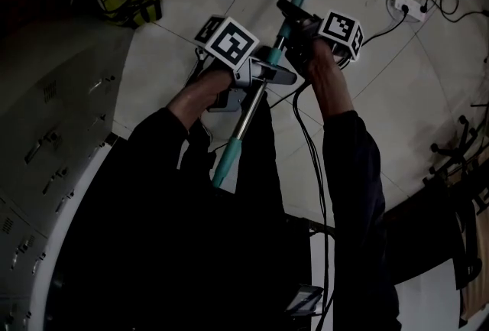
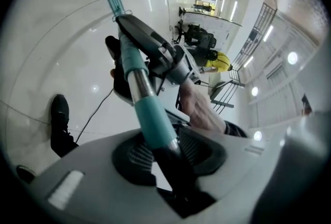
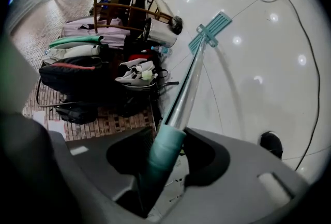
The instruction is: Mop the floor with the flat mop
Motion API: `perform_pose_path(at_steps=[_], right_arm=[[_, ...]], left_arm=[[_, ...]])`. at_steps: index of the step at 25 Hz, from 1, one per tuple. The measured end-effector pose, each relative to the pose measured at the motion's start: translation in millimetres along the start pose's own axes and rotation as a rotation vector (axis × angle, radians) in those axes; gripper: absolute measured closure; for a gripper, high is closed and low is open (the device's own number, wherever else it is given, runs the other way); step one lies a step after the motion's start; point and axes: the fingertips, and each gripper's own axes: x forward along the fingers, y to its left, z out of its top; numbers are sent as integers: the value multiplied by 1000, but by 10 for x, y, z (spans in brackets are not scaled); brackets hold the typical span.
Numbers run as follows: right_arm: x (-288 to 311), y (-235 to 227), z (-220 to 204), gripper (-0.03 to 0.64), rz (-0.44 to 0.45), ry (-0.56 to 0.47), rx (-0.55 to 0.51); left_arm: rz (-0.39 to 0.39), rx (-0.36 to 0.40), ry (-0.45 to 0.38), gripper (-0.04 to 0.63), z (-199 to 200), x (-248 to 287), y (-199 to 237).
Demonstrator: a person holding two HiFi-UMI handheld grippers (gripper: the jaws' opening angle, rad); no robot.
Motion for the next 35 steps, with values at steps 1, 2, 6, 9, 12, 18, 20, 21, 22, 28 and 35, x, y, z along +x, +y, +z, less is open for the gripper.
perform_pose_path(at_steps=[1, 2, 6, 9, 12, 18, 20, 21, 22, 28, 35], right_arm=[[9, 15, -1, 425, 2, 5, -5], [13, 34, -27, 425, 6, 10, -6], [-14, 87, -439, 425, 8, 54, -17], [-124, 137, -933, 425, 33, 71, -1], [-255, 159, -1546, 426, 48, 78, 18], [-478, 146, -2625, 426, 47, 98, 33], [-511, 119, -2955, 426, 41, 113, 33], [-520, 109, -3120, 426, 40, 121, 29], [-524, 103, -3280, 426, 40, 129, 23], [-502, 106, -3611, 426, 48, 130, 6], [-540, 170, -3709, 425, 59, 119, -19]], left_arm=[[4, 1, -7, 459, 3, -17, -3], [2, -3, -21, 460, -15, -42, -9], [16, -35, -49, 469, -388, -194, 13], [9, -48, -54, 469, -870, -302, -23], [9, -45, -36, 469, -1486, -398, -27], [-33, -93, -64, 468, -2540, -539, -48], [-27, -98, -73, 468, -2854, -582, -7], [-28, -98, -82, 468, -3006, -606, 17], [-33, -99, -94, 468, -3153, -633, 41], [-63, -99, -135, 468, -3443, -724, 99], [-48, -61, -111, 466, -3580, -773, 83]])
